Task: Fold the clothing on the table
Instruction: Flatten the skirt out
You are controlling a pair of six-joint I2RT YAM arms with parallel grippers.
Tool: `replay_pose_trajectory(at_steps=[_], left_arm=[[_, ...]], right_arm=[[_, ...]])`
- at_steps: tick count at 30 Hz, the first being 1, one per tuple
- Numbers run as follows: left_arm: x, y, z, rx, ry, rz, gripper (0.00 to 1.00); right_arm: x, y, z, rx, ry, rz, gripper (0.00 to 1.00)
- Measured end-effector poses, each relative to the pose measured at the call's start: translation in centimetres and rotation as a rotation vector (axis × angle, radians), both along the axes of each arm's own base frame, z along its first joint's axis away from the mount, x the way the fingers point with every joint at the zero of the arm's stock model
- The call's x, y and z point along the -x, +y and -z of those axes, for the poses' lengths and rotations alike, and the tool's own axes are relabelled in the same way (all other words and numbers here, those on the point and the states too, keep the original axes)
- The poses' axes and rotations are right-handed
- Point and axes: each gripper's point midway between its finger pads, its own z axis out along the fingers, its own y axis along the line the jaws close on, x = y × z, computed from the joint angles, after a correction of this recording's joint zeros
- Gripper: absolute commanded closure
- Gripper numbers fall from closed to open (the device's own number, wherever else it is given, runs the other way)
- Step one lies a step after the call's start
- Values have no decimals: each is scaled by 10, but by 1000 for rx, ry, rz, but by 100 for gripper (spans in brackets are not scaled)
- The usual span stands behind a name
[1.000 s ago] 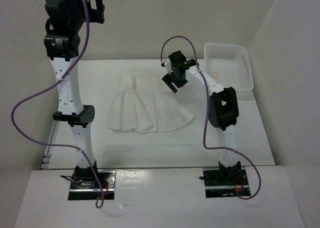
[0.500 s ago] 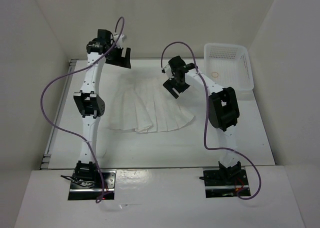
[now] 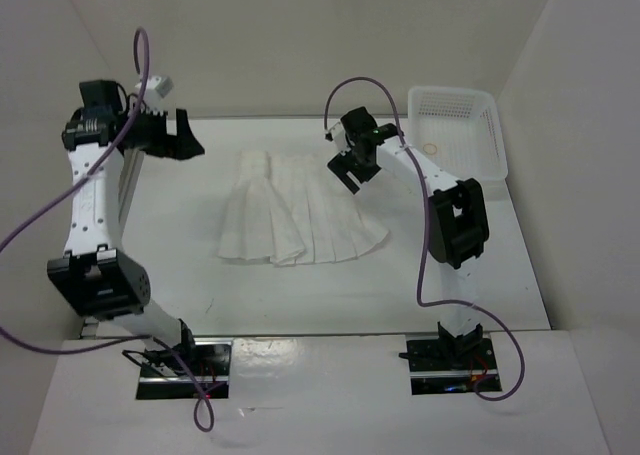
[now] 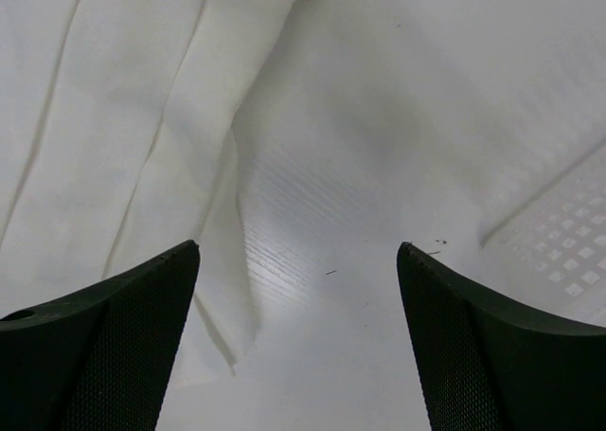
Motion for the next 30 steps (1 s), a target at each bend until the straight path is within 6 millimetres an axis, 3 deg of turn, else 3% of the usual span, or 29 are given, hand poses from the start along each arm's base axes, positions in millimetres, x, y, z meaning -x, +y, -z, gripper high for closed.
replay_pose_trajectory(at_steps=[1,4,8,10,14,21,25,30], left_arm=[[15,3,18,-6,23,-28,0],[30,-3,64,17,81,-55,0],[9,2,135,76,185,-120,0],[0,4,151,91,210,-140,0],[-31,12,170,121,224,-177,0],[-83,15,178,126,160,-212,0],[-101,-5,191,113,163,-201,0],[-120,-46,217,74,190,-156,0]], right_arm=[[1,-1,-2,1,-4,1,11],[4,-4,-4,13,-6,0,11],[6,-4,-1,22,0,-4,11],[10,-7,4,35,13,-3,11],[21,-15,18,70,52,-3,11],[26,-20,24,93,67,-9,11],[31,-25,27,111,77,-11,11],[30,-26,27,120,73,-11,11]])
